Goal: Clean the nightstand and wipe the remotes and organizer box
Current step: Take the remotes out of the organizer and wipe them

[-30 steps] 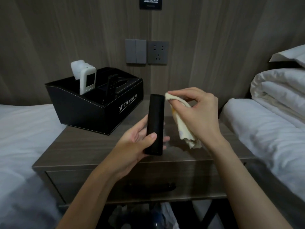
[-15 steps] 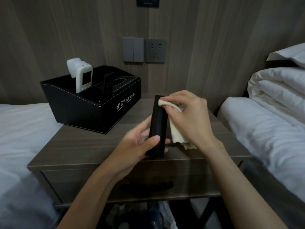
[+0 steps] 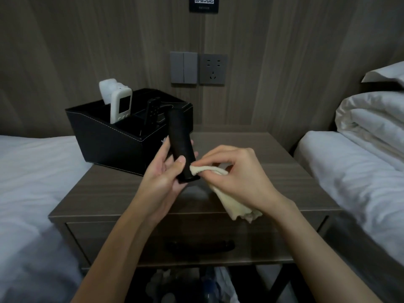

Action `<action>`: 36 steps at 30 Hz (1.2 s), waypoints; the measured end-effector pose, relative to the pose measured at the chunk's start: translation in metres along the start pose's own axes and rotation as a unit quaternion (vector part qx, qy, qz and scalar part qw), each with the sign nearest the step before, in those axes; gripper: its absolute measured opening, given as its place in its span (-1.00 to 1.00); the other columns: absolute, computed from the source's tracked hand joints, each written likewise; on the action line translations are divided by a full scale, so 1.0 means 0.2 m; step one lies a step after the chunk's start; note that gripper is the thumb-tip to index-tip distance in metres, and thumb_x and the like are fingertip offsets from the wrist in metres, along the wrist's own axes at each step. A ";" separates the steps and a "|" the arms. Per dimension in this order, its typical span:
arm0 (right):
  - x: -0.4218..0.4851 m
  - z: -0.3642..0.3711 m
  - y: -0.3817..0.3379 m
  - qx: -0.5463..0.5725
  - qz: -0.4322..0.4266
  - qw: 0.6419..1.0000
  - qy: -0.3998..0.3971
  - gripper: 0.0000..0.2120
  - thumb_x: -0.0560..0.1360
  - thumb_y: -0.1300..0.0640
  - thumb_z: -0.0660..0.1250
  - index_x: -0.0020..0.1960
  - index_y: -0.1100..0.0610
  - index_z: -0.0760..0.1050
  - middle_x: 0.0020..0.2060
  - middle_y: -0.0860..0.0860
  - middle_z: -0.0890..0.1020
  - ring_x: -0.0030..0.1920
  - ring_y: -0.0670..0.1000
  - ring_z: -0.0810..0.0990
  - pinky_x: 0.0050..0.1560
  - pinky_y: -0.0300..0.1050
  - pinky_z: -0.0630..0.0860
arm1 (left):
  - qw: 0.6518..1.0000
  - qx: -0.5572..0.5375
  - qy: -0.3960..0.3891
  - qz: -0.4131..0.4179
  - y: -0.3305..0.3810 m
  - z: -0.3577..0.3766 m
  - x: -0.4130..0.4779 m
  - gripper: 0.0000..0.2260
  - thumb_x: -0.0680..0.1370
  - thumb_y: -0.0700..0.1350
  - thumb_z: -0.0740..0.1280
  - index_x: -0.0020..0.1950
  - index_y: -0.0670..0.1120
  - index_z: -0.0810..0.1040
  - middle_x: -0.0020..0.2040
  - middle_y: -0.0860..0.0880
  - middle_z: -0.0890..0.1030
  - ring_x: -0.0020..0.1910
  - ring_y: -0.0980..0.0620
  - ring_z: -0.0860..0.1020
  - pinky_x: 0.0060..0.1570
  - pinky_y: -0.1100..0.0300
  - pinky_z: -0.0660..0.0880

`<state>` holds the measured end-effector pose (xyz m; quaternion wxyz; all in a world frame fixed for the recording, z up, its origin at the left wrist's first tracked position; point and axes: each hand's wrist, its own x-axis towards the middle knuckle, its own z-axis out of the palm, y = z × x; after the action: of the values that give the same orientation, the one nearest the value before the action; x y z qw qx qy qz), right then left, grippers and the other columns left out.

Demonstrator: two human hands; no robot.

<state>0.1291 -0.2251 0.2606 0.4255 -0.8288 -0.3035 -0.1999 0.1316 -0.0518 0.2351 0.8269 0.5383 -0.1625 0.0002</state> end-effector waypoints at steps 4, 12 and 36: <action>-0.01 -0.04 -0.01 0.019 0.018 0.998 -0.063 -0.82 0.40 0.20 0.50 -0.03 0.01 0.71 -0.12 -0.13 0.68 -0.05 -0.15 0.63 -0.03 -0.33 0.51 | 1.000 -0.015 0.027 -0.003 0.00 0.00 0.01 -0.41 0.53 -0.26 0.23 0.53 0.05 0.22 0.30 -0.03 0.56 0.26 -0.01 0.56 0.06 0.09 0.59; 0.05 -0.19 0.01 0.019 0.063 0.987 0.149 -0.87 0.42 0.14 0.49 -0.04 0.01 0.70 -0.16 -0.18 0.70 -0.06 -0.21 0.64 0.00 -0.24 0.57 | 0.999 0.008 -0.003 -0.042 -0.03 0.06 -0.01 -0.38 0.45 -0.26 0.30 0.49 0.05 0.31 0.25 -0.08 0.60 0.20 -0.06 0.59 0.04 0.04 0.60; 0.02 -0.08 0.04 -0.011 -0.015 0.998 0.061 -0.86 0.41 0.17 0.52 -0.04 0.03 0.70 -0.14 -0.10 0.69 -0.07 -0.14 0.64 -0.02 -0.31 0.52 | 0.999 0.004 -0.011 -0.041 -0.01 0.05 -0.01 -0.41 0.45 -0.30 0.27 0.46 0.05 0.36 0.15 -0.08 0.65 0.09 0.03 0.64 -0.13 0.18 0.60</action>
<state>0.1357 -0.2401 0.2672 0.4306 -0.8151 -0.2875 -0.2599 0.1270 -0.0621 0.2367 0.8222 0.5479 -0.1491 -0.0393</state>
